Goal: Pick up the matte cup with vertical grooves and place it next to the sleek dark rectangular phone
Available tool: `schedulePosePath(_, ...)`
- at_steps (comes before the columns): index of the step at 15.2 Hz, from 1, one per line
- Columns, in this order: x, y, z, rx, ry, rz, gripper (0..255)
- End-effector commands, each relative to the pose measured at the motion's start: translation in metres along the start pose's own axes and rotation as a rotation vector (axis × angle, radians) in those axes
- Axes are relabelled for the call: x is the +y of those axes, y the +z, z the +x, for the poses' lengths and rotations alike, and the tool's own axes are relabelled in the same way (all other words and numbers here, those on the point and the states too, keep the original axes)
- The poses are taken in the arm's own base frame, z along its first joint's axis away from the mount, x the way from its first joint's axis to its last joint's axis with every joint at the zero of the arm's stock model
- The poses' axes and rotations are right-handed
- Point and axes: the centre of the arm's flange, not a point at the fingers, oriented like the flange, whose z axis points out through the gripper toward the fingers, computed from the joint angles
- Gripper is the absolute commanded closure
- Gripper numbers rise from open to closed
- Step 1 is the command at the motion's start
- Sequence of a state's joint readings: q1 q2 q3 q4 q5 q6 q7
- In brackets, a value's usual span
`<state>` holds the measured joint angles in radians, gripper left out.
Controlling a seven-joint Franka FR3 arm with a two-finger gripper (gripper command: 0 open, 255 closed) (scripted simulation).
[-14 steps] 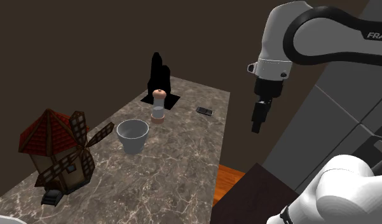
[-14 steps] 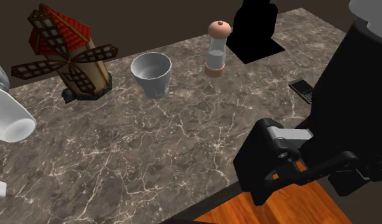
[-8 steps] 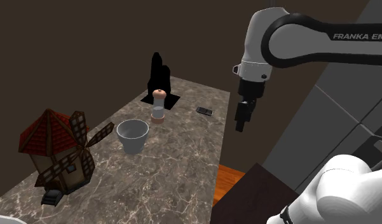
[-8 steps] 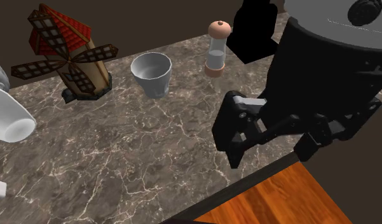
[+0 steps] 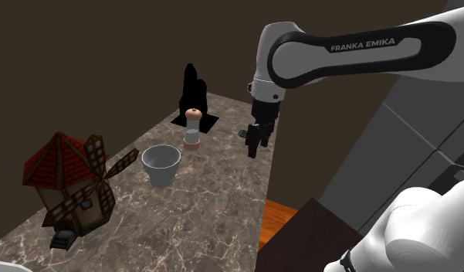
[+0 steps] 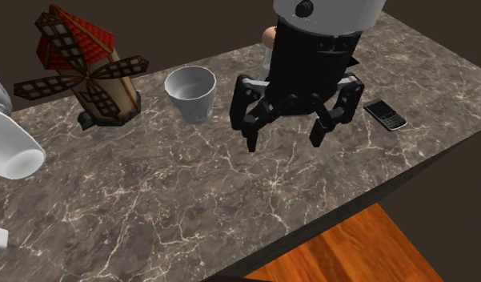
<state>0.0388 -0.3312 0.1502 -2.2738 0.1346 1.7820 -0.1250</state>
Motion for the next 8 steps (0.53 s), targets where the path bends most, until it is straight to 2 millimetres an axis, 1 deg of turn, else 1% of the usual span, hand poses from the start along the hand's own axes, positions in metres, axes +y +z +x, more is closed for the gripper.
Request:
schedulePosePath(1, -0.004, 0.003, 0.024, 0.009, -0.009, 0.007, 0)
schedulePosePath(8, -0.021, 0.020, 0.109, 0.034, -0.041, 0.028, 0)
